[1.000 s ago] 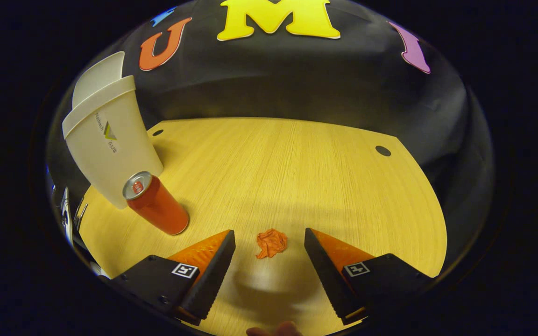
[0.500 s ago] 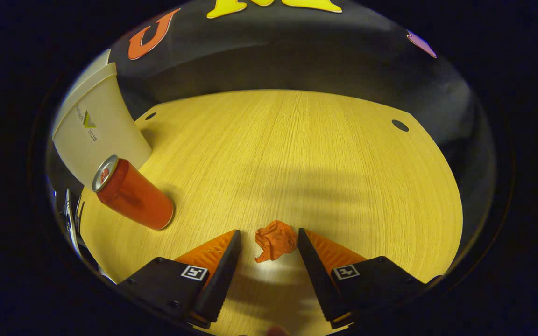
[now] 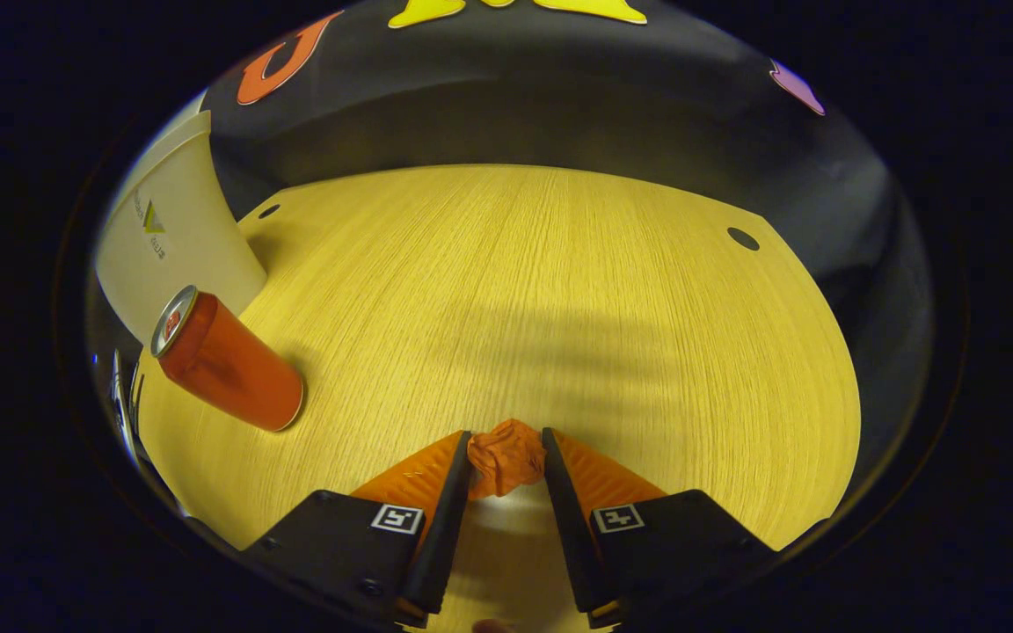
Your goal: Press the lid of the desktop garbage bin to open it, pick up the crumpled paper on the desktop and throw it into the bin, then pick up the pop can on the desktop and drop it into the bin, and finally close the garbage bin lid.
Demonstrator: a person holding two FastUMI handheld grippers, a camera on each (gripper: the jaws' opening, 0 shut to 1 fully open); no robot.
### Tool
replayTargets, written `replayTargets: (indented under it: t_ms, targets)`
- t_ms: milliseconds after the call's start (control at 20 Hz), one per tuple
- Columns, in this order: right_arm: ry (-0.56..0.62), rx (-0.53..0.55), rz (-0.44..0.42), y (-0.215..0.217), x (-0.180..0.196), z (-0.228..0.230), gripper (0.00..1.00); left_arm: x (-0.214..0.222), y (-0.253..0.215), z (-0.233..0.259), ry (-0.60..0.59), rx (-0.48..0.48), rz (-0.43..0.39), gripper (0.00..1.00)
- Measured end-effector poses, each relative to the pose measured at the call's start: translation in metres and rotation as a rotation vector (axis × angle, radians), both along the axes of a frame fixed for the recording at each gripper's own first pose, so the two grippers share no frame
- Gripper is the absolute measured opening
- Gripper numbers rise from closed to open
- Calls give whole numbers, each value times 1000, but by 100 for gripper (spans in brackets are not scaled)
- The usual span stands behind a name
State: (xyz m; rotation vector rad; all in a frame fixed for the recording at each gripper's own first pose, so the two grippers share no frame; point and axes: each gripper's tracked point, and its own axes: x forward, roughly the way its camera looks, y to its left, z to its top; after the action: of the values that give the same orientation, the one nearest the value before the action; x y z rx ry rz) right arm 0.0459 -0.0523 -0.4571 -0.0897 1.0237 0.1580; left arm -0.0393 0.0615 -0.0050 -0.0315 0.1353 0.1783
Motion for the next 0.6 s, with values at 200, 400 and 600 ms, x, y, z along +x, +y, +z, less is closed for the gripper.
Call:
replayTargets:
  t_ms: [200, 400, 600]
  targets:
    - [3, -4, -15, 0, 0, -2, 24, 0, 2, 1, -1, -2, 3, 98]
    - [11, -3, -10, 4, -2, 4, 14, -4, 4, 1, -3, -2, 7, 98]
    - [-44, 48, -19, 21, -2, 46, 14, -7, 11, 3, -9, -23, 15, 98]
